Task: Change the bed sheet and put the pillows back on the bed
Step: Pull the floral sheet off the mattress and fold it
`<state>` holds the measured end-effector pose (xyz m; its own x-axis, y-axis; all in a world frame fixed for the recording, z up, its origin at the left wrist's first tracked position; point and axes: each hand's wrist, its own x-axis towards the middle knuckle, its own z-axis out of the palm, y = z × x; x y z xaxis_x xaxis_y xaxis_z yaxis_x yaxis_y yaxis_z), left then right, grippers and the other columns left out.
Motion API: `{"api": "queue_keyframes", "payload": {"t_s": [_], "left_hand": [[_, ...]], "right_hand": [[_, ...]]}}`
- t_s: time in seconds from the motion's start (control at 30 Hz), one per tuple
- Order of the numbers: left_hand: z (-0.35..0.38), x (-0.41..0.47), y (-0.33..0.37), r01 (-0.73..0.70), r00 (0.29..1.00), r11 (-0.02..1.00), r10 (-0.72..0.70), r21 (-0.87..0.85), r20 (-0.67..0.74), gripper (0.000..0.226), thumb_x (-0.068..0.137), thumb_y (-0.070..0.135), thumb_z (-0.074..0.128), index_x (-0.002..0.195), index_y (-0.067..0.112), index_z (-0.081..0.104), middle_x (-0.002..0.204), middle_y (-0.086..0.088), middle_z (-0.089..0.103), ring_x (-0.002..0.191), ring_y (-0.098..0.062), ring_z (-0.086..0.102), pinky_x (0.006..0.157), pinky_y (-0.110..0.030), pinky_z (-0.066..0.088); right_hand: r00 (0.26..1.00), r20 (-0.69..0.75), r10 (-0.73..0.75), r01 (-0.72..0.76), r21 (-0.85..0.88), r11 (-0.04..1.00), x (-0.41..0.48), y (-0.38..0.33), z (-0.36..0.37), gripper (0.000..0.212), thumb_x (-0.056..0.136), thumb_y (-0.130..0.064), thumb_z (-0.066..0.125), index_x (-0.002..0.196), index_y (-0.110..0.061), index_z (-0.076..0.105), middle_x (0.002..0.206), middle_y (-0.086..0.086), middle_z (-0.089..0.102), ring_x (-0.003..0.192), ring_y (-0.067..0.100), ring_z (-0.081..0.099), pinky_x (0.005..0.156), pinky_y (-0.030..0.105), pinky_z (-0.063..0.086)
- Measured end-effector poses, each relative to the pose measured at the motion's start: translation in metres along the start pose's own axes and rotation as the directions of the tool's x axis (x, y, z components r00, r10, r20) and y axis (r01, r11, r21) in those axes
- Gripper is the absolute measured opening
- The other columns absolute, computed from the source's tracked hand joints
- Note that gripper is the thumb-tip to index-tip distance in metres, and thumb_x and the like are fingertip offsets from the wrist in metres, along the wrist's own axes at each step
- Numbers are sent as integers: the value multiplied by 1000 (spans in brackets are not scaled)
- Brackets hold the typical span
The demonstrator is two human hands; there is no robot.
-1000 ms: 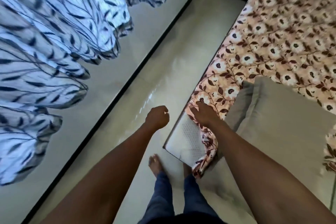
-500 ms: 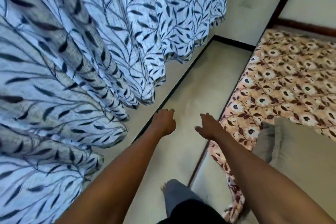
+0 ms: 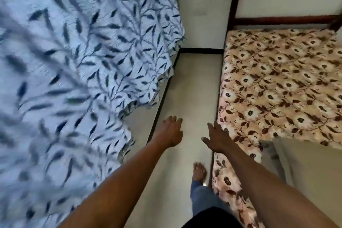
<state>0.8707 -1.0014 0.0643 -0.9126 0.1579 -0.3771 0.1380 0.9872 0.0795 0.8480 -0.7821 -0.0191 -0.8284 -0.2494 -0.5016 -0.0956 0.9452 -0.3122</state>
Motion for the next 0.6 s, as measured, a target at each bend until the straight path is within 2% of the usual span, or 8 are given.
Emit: {"api": "queue_keyframes", "payload": {"t_s": [0.13,0.2,0.3,0.47,0.6], "left_hand": [[-42,130,9,-81,992,997,79,15,96,56,102,34,49,151,11,36,153,-17,38,141,-35,36,115,-45,34],[-68,199,20,-124,989,991,120,44,85,56,102,36,49,151,11,35,154,-17,37,142,-34,35,115,-45,32],[-110,285,35,-194,980,980,193,31,52,58,101,38,49,151,12,36,152,-17,40,139,-34,39,113,-44,35],[-170,413,46,-300,954,945,293,134,71,56,101,40,47,149,14,37,145,-13,45,132,-32,43,109,-45,39],[-201,522,47,-353,935,926,342,134,99,55,100,40,48,147,13,39,144,-13,46,133,-32,43,109,-46,37]], "right_hand": [[996,18,91,-92,46,995,71,36,-67,83,103,-54,41,162,-14,-1,168,18,-9,155,38,3,121,58,14],[993,-24,116,-116,5,993,107,61,-111,81,103,-51,44,162,-13,4,168,18,-5,155,39,9,121,58,20],[978,-74,193,-190,49,981,158,97,-184,81,102,-51,47,162,-12,10,168,20,2,153,40,17,120,57,25],[958,-110,267,-256,98,962,241,136,-274,81,104,-52,42,163,-17,1,169,13,-9,157,33,-2,123,57,15],[945,-154,288,-284,53,957,321,157,-322,81,102,-54,43,162,-18,3,169,15,-5,156,36,6,122,57,18]]}}
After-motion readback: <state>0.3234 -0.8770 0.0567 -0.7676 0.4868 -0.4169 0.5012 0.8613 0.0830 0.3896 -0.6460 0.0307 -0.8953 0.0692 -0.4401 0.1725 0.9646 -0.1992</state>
